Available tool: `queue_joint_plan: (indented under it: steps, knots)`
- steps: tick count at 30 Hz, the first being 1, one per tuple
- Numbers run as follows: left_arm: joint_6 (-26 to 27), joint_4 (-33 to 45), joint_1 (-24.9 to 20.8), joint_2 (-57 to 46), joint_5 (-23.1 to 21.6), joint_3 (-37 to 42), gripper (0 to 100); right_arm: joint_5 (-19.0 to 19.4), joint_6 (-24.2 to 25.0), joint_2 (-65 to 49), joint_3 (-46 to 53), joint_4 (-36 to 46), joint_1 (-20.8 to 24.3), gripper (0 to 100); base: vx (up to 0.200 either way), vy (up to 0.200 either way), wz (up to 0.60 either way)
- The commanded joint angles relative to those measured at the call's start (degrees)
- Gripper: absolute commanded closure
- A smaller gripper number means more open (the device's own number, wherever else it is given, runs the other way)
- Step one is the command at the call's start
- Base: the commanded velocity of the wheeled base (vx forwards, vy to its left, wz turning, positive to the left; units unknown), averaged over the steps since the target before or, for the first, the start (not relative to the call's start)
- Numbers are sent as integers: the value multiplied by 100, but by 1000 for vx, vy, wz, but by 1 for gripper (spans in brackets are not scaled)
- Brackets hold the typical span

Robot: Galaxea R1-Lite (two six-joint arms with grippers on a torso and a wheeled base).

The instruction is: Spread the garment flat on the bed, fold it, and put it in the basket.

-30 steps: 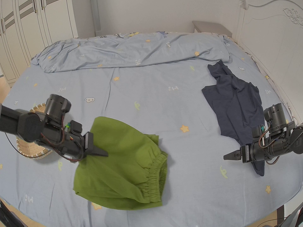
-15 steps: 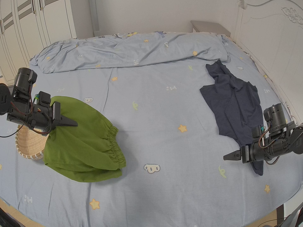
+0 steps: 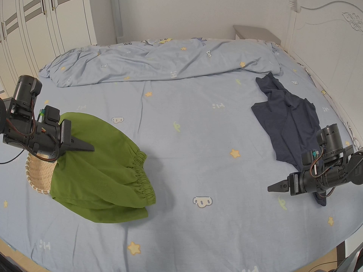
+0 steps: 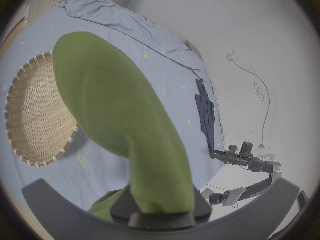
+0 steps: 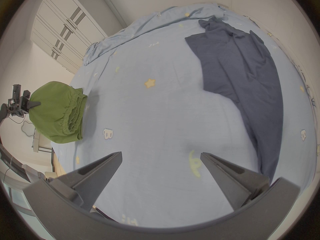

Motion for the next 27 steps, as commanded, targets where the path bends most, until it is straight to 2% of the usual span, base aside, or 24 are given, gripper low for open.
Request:
queue_joint_plan:
  steps: [1,15,20,24,26,27]
  knots:
    - [-3,-3,-134,-21,-1,49,100,2,1,-3,2,-4,0,0,0,200,0]
    - [76,190,-671,-284,8,242,100,2,1,-3,11,-4,9,0,0,200,0]
    - [278,190,-917,-803,8,391,100,2,1,15,20,-4,0,0,0,0,0]
    - [340,190,-1497,-1277,8,339,100,-7,-7,112,11,-4,9,0,0,0,0]
    - [498,190,-1681,-1304,8,330,100,-16,-7,173,11,-4,0,0,0,0,0]
    - [858,190,-1778,-1313,8,304,100,-16,1,252,11,-4,-9,0,0,0,0]
